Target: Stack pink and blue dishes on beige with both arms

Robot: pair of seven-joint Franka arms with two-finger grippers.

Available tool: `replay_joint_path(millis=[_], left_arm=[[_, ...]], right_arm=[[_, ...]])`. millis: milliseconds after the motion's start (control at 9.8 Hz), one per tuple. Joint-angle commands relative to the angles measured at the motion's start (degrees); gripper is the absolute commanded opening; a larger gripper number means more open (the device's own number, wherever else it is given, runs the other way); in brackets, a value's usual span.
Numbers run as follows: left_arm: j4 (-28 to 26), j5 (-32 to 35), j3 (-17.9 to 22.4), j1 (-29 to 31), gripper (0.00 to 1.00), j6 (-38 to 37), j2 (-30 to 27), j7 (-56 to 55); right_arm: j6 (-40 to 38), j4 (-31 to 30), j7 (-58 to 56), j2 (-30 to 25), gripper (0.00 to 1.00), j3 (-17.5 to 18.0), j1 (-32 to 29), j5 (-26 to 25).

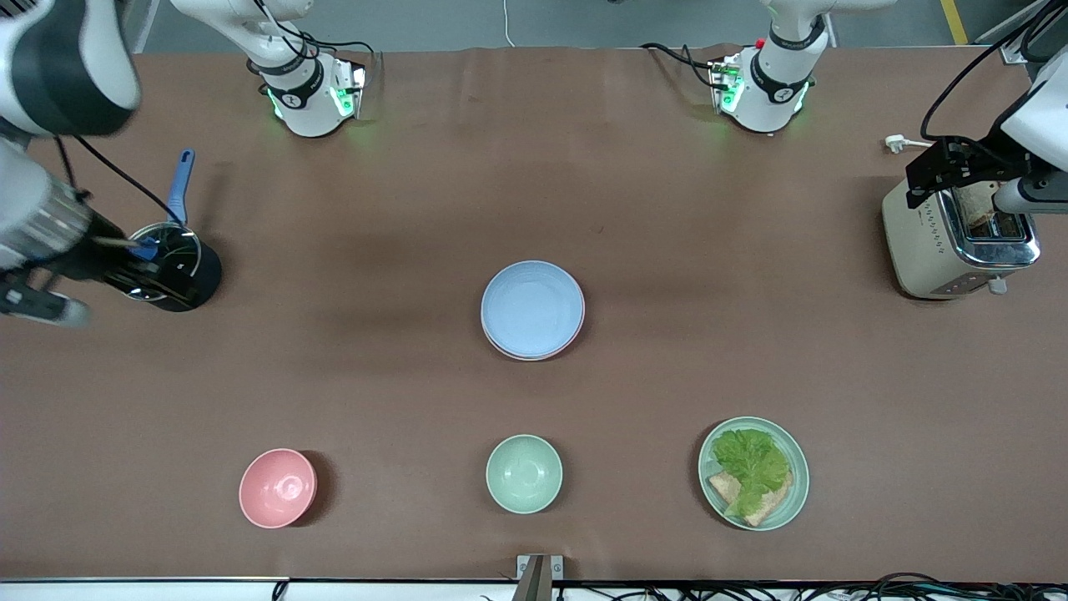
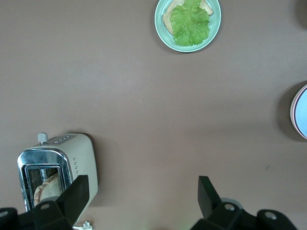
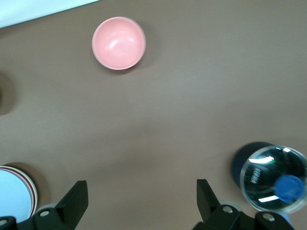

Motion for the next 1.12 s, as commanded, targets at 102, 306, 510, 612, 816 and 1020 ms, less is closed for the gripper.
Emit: replay_joint_path(millis=[102,306,510,612,816,1020], left_arm=[[-4.7,-3.0,0.0,0.0,1.0,-0.2,-1.3,0.5],[-4.7,-3.8,0.2,0.2,1.0,-0.7,-1.5,0.0],[-3.9,-3.2,0.2,0.0,1.0,-1.1,-1.2,-0.4],[-3.1,-2.8,0.2,0.1,1.0,-1.1,-0.6,-0.3],[0.4,-2.7,0.5,0.1,1.0,-1.1,1.1,0.2],[0.4,-2.7,0.4,0.1,1.0,-1.1,1.1,0.2]], right_arm=[[-12.7,4.6,-6.3,-5.5,1.0,-3.3,-0.7,-0.3],[-17.3,10.9,-7.1,-4.7,1.0,-3.7,-1.0,-0.2],[-17.4,10.9,-7.7,-4.5,1.0,-4.4,-1.0,-0.2],[-17.5,10.9,-9.1,-4.6,1.0,-4.4,-1.0,-0.2],[-17.5,10.9,-9.4,-4.5,1.0,-4.4,-0.9,-0.2],[-17.6,11.0,-9.6,-4.3,1.0,-4.4,-0.9,-0.4]])
